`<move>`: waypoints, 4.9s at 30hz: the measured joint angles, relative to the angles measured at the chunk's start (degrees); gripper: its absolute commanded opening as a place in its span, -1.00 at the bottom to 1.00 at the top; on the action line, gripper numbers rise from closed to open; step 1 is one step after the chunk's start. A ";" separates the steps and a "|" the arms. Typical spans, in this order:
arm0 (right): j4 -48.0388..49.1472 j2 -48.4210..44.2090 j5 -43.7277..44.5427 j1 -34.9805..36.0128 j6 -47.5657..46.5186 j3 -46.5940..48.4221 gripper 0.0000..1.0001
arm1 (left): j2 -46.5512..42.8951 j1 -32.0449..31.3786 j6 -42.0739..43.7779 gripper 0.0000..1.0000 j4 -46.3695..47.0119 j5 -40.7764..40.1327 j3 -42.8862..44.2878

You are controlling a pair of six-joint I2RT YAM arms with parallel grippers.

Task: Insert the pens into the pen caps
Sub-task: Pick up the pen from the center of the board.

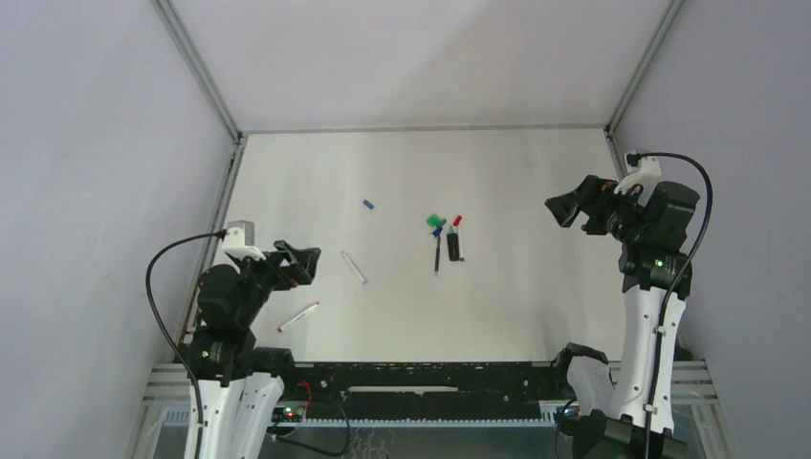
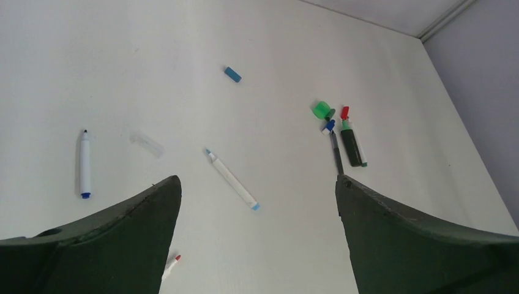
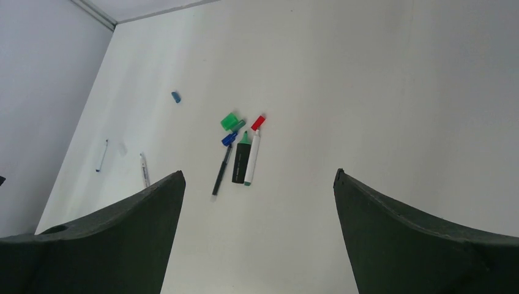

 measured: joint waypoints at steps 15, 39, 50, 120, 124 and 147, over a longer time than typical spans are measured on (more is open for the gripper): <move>1.44 1.53 -7.65 11.17 -5.92 -0.26 0.99 | 6.71 0.28 -7.85 0.93 6.01 7.08 -2.97; -2.01 9.29 -23.78 23.26 -26.08 -0.72 0.99 | -5.25 -24.06 -20.48 1.00 19.87 -17.33 -15.21; 2.99 7.43 -24.24 23.12 -24.02 -5.16 0.99 | 2.95 -24.06 -25.09 0.64 19.74 -20.52 -15.47; 3.04 10.84 -12.94 25.00 -23.93 -5.60 0.98 | 72.46 -28.30 -29.81 -0.23 1.16 -35.15 15.06; 3.04 10.84 -12.92 25.00 -23.93 -5.60 0.98 | 74.60 -28.30 -29.51 -0.28 1.01 -34.97 16.02; 3.04 10.84 -12.96 24.96 -23.87 -5.60 0.98 | 76.72 -28.76 -28.83 -0.88 1.88 -35.34 17.57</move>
